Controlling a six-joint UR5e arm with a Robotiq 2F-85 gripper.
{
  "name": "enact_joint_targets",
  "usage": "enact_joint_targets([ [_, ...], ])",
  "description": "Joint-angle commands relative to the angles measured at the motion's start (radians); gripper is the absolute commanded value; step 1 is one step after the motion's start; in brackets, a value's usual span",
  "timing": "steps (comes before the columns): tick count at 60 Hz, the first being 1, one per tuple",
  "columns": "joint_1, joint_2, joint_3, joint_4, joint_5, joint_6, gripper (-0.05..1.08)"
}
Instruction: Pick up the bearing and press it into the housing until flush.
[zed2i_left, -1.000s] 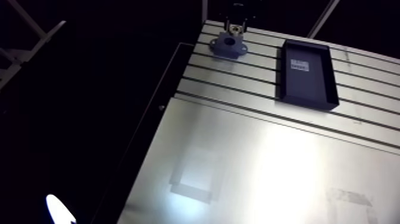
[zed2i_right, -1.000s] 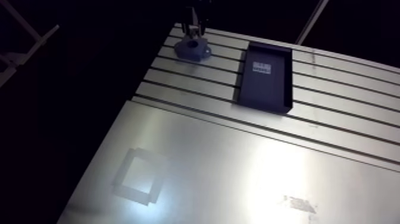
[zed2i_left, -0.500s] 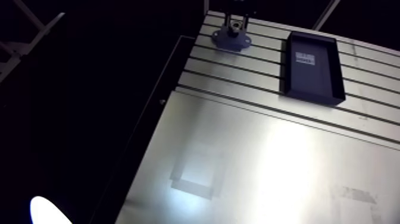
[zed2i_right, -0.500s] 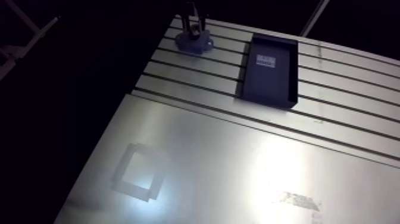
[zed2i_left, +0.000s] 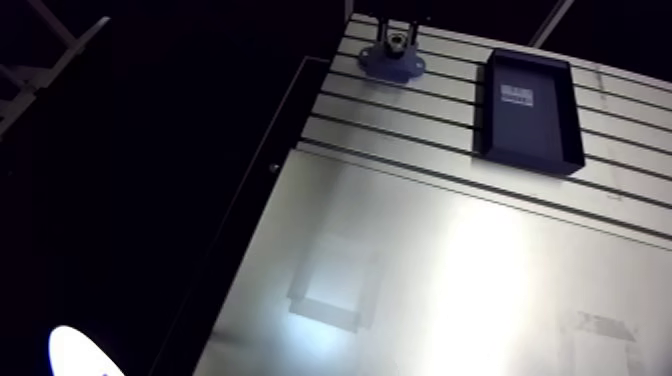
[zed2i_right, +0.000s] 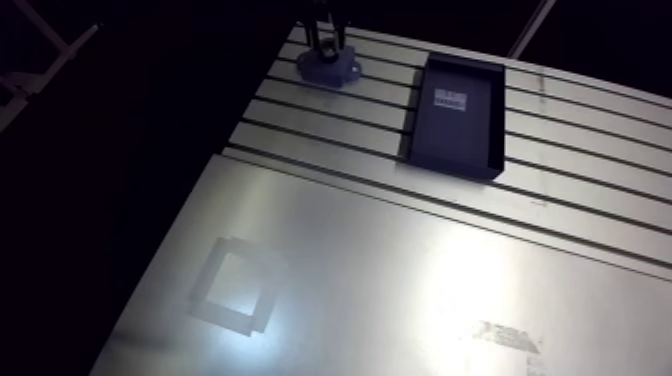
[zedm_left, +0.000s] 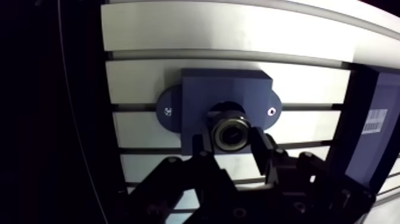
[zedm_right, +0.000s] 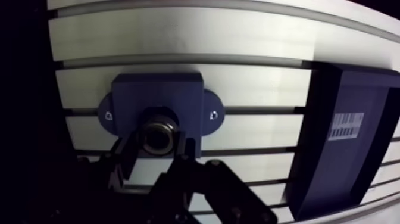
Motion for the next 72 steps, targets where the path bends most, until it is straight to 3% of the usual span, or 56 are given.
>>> enact_joint_targets([
  [1, 0.003, 0.003, 0.001, -0.004, -0.001, -0.003, 0.69],
  [72, 0.003, 0.026, -0.002, -0.009, -0.003, -0.016, 0.69],
])
